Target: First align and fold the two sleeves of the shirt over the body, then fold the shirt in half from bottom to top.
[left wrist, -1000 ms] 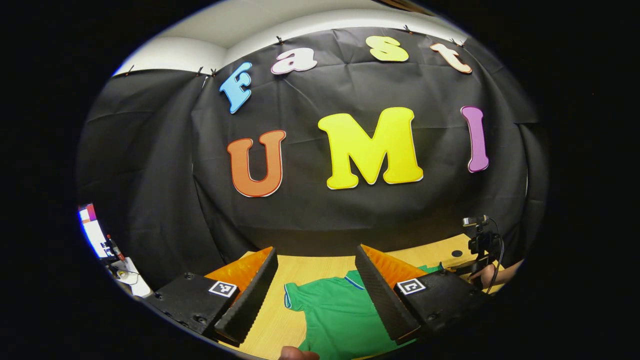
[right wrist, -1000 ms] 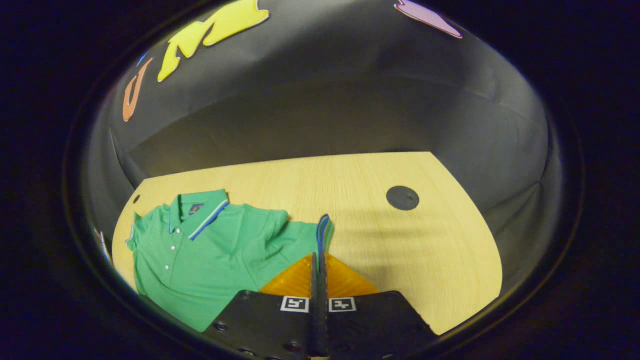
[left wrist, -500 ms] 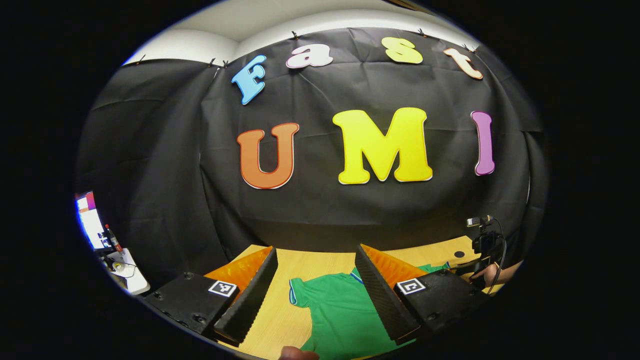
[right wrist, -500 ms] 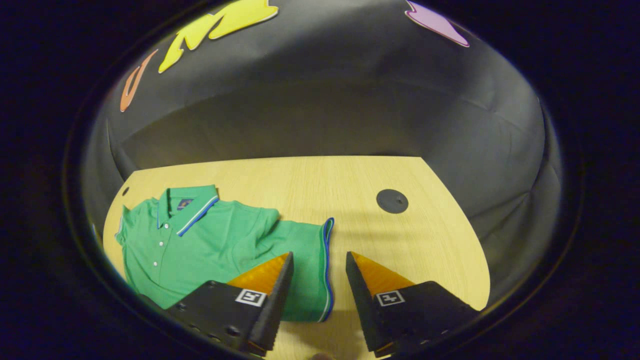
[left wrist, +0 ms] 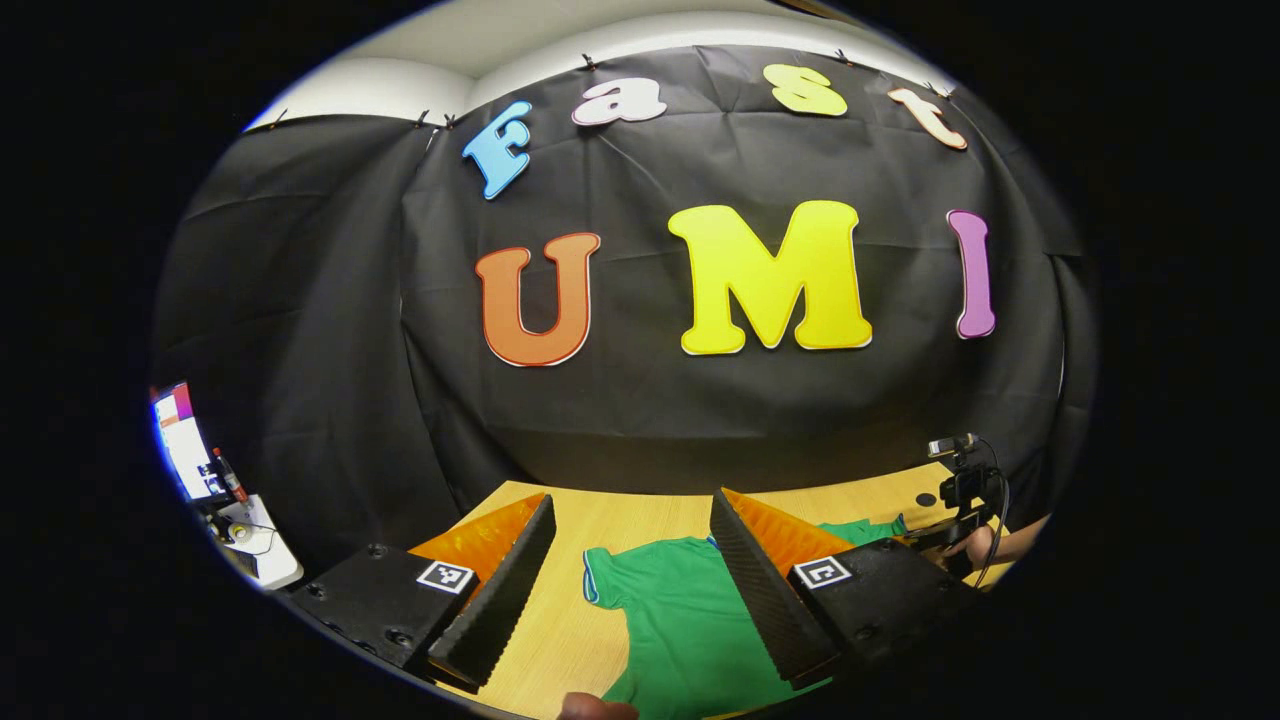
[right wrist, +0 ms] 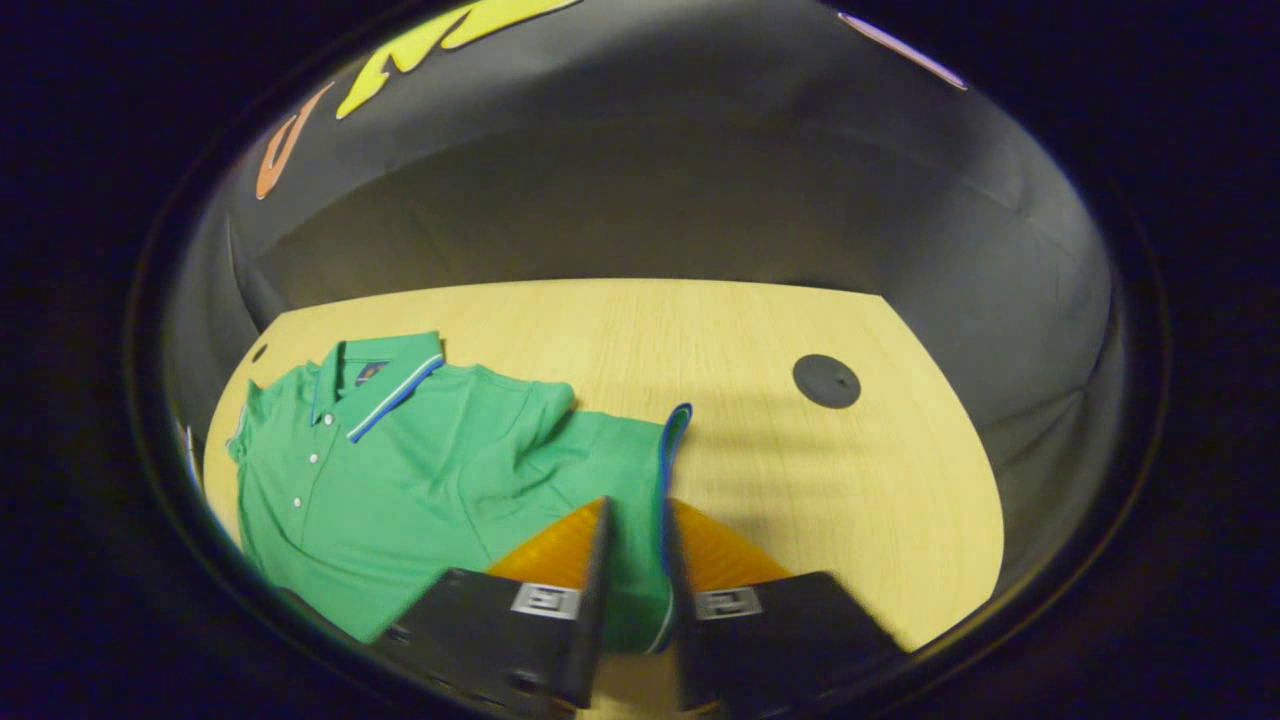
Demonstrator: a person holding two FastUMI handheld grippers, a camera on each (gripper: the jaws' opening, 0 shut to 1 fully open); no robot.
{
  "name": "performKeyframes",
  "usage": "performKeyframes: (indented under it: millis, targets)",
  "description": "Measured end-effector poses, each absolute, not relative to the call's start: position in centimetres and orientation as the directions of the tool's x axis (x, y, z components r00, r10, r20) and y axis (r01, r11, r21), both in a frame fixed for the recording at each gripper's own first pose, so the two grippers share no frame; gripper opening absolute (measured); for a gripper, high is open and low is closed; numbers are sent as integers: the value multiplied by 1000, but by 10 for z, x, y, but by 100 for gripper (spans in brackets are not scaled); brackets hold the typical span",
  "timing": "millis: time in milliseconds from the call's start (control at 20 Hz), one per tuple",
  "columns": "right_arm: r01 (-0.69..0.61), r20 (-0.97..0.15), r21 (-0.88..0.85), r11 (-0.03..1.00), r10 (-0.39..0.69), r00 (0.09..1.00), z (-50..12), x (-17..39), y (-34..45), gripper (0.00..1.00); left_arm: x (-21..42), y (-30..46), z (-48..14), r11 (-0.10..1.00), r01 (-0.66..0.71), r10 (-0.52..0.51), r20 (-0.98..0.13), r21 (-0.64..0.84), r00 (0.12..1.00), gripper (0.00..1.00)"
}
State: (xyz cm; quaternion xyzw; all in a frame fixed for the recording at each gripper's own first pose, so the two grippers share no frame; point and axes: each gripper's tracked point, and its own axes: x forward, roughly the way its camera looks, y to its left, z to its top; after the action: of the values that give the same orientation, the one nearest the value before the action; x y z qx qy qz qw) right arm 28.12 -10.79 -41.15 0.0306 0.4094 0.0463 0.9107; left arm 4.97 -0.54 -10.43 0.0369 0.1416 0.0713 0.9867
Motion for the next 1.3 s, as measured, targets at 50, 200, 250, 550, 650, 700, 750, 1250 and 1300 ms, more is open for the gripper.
performKeyframes:
  millis: [50,200,250,550,650,700,750,1250,1300]
  targets:
    - [-55,-732,109,993,117,671,-413,287,-108,7,51,-7,-103,987,-125,147,-272,99,951,100]
    - [-23,-730,140,990,119,673,-409,284,-109,0,54,-6,-98,986,-116,144,-254,123,956,100]
    - [-16,-727,140,990,114,678,-407,285,-109,0,54,-5,-97,985,-115,145,-252,129,957,100]
    - [1,-694,199,980,141,706,-376,282,-100,0,57,-7,-104,989,-107,130,-264,100,956,100]
    - [9,-686,199,980,133,715,-366,281,-97,0,57,-7,-103,990,-104,126,-261,95,957,100]
    - [16,-684,199,980,127,718,-360,282,-96,0,57,-6,-104,991,-103,123,-260,89,958,100]
    - [23,-680,200,980,122,723,-353,283,-92,0,56,-5,-104,991,-105,123,-260,85,958,100]
    - [-61,-680,195,979,180,711,-322,288,23,2,38,39,-100,986,-161,168,-248,48,954,100]
    - [-65,-685,198,978,186,705,-325,290,36,0,35,48,-99,984,-171,178,-246,50,953,100]
